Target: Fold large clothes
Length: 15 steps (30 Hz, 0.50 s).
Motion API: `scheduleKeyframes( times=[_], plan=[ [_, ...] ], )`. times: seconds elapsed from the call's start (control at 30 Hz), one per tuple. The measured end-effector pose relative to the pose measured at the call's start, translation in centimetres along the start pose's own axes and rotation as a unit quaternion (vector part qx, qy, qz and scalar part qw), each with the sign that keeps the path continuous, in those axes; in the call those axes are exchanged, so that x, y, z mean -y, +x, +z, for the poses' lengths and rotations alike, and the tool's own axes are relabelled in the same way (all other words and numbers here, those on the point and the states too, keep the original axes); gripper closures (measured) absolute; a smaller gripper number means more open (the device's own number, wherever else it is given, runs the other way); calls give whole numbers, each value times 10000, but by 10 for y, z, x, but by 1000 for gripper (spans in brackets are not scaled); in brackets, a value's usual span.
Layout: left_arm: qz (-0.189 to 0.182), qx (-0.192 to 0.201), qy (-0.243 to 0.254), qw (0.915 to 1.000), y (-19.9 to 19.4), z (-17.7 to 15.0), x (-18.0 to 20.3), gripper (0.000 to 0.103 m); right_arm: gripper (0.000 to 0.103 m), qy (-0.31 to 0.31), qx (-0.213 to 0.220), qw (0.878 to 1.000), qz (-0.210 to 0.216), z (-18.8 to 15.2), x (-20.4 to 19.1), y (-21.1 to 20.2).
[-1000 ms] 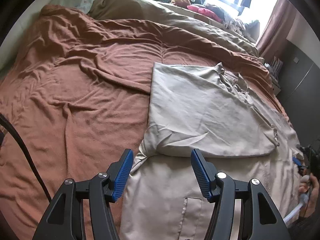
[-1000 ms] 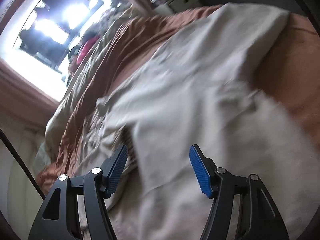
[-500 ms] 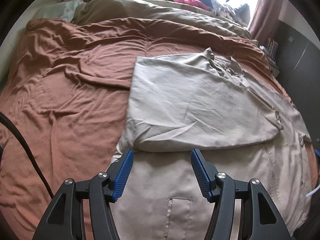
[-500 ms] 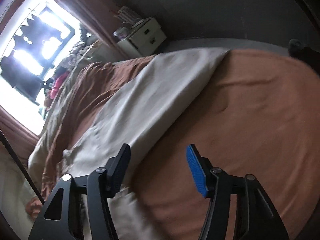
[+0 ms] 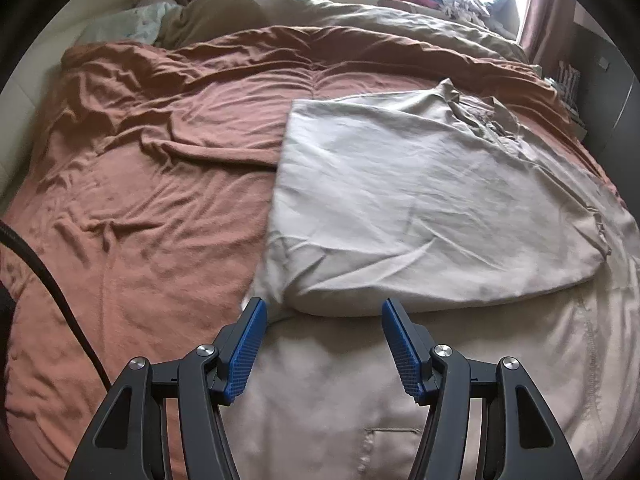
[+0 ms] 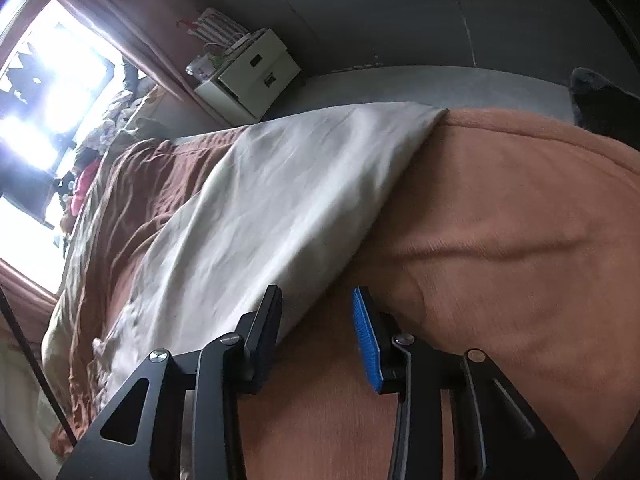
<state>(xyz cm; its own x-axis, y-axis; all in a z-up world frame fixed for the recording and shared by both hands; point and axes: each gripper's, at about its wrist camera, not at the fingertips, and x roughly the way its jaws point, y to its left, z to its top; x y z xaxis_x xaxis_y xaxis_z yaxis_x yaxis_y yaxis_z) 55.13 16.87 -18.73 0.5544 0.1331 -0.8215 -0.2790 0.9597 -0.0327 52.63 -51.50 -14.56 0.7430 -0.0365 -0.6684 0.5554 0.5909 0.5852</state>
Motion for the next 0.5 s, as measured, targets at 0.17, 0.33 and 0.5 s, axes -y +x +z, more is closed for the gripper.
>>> scheduleKeyframes(
  times=[0.17, 0.33, 0.5],
  plan=[
    [79, -46, -70, 9999, 8, 1, -3, 41, 85, 132, 68, 9999, -30, 13, 9, 15],
    [41, -18, -65, 10000, 10, 1, 2, 41, 103, -193, 221, 9994, -176, 14, -8, 9],
    [-119, 18, -153, 9998, 6, 1, 3, 41, 103, -638, 543, 9963, -184, 11, -36, -29]
  ],
)
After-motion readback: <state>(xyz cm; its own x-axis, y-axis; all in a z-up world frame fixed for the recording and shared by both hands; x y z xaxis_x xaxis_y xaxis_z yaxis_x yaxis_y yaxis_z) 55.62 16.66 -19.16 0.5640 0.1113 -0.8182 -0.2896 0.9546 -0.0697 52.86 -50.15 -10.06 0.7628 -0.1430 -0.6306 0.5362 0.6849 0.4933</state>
